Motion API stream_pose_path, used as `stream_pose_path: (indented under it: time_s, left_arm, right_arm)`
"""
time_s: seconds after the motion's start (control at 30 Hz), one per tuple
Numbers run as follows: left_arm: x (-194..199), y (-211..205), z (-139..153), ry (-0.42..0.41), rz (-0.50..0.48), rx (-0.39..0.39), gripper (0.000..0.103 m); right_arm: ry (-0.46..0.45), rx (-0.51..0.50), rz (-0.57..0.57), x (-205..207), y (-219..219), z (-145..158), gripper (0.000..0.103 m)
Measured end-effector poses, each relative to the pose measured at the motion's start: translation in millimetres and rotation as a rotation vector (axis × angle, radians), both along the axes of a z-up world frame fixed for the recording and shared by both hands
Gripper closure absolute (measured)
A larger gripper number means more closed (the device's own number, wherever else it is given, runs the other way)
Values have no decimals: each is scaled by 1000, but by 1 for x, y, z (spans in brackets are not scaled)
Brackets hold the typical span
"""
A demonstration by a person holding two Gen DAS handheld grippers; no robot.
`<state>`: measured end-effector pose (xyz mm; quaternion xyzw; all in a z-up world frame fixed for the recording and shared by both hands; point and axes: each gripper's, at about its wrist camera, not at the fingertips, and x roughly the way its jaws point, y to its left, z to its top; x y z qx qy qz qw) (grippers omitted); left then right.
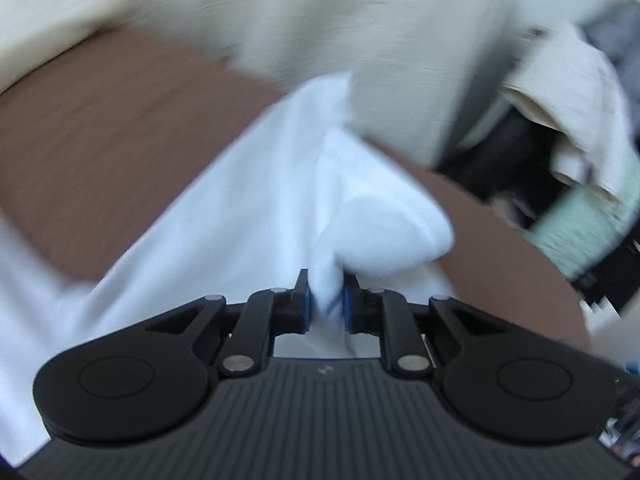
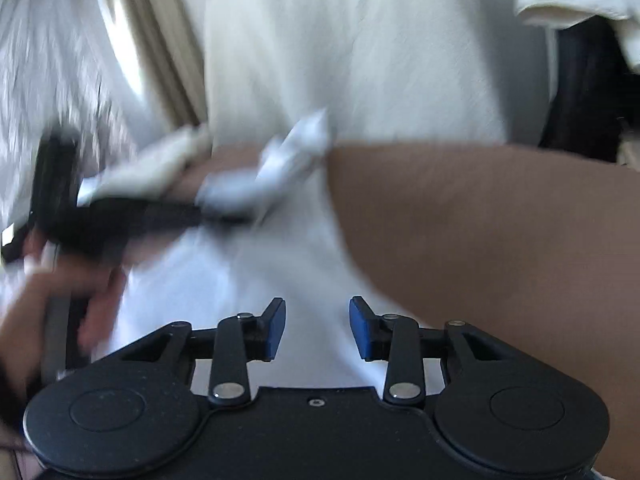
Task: Fold clothes
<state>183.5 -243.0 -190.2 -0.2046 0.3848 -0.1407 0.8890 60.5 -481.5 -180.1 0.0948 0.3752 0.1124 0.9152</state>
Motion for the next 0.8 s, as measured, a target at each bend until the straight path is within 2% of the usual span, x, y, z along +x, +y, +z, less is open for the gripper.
stream_pose_path:
  time_s: [0.03,0.07,0.1,0.17,0.2,0.3,0.33,0.37,0.43,0.53,0.63,0.7,0.8]
  left_arm:
    - [-9,9,-3,6,65,1,76]
    - [-18,18,-7,12,131,3,70]
    - [-24,27,-10,-2,171,-4,70]
    - [-31,35,-8,-22,186,26,70]
    - [-32,35,-6,-24,173,57,70]
    - [-33,30,7,-47,118,111,70]
    - [-34,28,13,-57,108,120,70]
    - [-34,28,19,-78,98,128,65]
    - [-36,25,32,-132,69,153,55]
    - [-26,4,48,-156,-6,177,53]
    - [-13,-21,49,-112,-114,131,52]
    - [-1,-44,45,-47,-189,127,47]
    - [16,-81,27,46,-256,165,46]
  right_arm:
    - [-11,-1,-28,-2,-4,2,41]
    - [-22,-2,-56,-4,-8,5,40]
    - [-33,-3,-85,-6,-11,7,40]
    - [-55,-6,-141,-10,-19,12,39]
    - [-65,-7,-169,-12,-23,15,39]
    - [45,33,-216,-6,-36,-4,41]
    - [68,63,-216,-9,-37,-8,54]
    - [73,105,-196,-11,-37,-8,61]
    - [89,139,-128,-14,-29,-4,61]
    - [124,116,3,-16,-10,-2,61]
    - [156,73,92,-16,6,-4,61]
    - [143,55,112,-22,9,1,61]
    - [109,54,127,-22,8,3,61]
